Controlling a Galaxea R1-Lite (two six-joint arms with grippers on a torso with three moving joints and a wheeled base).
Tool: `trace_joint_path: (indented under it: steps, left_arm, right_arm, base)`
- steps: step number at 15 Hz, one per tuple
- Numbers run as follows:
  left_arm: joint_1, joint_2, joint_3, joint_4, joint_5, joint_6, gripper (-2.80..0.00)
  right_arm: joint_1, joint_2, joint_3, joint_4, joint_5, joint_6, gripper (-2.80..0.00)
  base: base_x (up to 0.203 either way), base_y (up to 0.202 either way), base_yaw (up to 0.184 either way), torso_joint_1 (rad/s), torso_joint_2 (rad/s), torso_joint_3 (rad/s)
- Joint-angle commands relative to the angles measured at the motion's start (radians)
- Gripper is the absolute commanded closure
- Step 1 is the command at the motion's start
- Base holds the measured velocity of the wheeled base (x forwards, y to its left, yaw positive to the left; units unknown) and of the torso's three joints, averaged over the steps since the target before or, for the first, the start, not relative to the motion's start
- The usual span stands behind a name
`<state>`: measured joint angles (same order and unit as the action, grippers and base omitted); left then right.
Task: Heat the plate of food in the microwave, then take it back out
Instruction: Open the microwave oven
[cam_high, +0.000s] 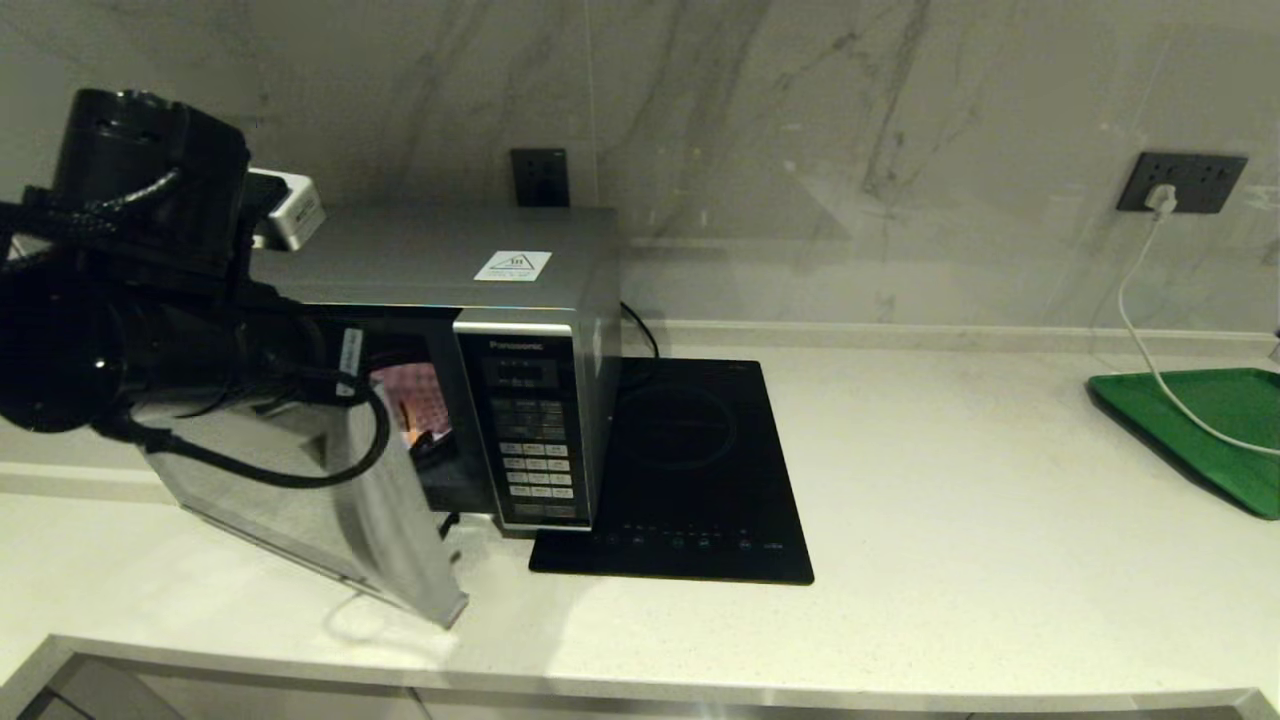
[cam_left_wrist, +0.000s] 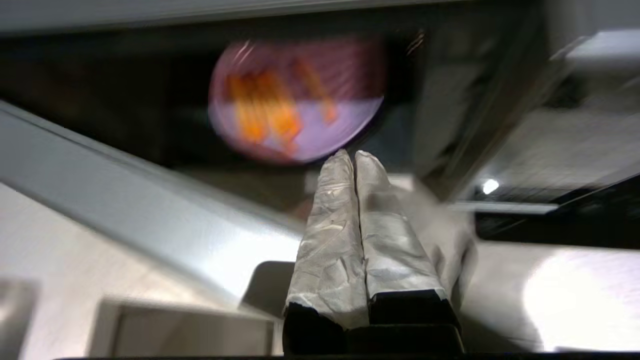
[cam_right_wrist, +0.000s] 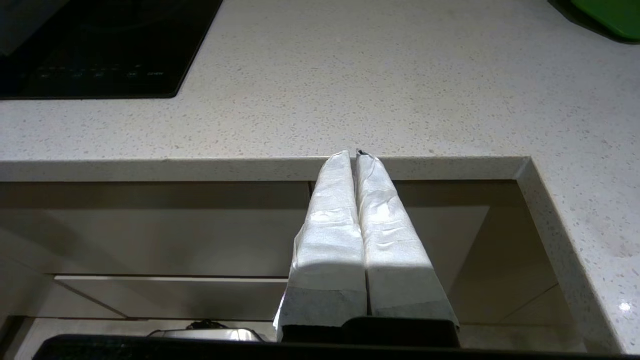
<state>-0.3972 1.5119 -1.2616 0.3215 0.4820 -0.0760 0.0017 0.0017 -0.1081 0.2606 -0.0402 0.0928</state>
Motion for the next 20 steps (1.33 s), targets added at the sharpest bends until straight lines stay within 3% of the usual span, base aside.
trace_joint_path:
  steps: [1,5,8,11,15,17,20]
  left_arm:
    - [0.004,-0.11,0.052,0.02,0.03,-0.003,0.0]
    - [0.064,-0.341,0.108,0.143,0.04,0.007,0.0]
    - [0.173,-0.479,0.084,0.198,0.04,0.118,0.0]
    - [0.258,-0.521,-0.022,0.257,0.039,0.196,0.0]
    - [0.267,-0.554,-0.022,0.312,0.021,0.2,0.0]
    - [0.27,-0.547,-0.015,0.408,-0.079,0.182,0.0]
    - [0.273,-0.512,0.059,0.503,-0.306,0.042,0.0]
  right_arm:
    - [0.0,0.0,0.001,0.002,0.0,0.001,0.0]
    - [0.0,0.0,-0.001,0.002,0.0,0.001,0.0]
    - [0.0,0.0,0.0,0.002,0.0,0.001,0.0]
    - [0.0,0.0,0.0,0.002,0.0,0.001,0.0]
    - [0.0,0.0,0.0,0.002,0.0,0.001,0.0]
    - [0.001,0.0,0.001,0.002,0.0,0.001,0.0]
    - [0.001,0.0,0.0,0.002,0.0,0.001,0.0]
  base:
    - [0.0,0.0,0.0,0.0,0.0,0.0]
    - [0.0,0.0,0.0,0.0,0.0,0.0]
    - [0.0,0.0,0.0,0.0,0.0,0.0]
    - [0.0,0.0,0.0,0.0,0.0,0.0]
    - [0.0,0.0,0.0,0.0,0.0,0.0]
    - [0.0,0.0,0.0,0.0,0.0,0.0]
    - [0.0,0.0,0.0,0.0,0.0,0.0]
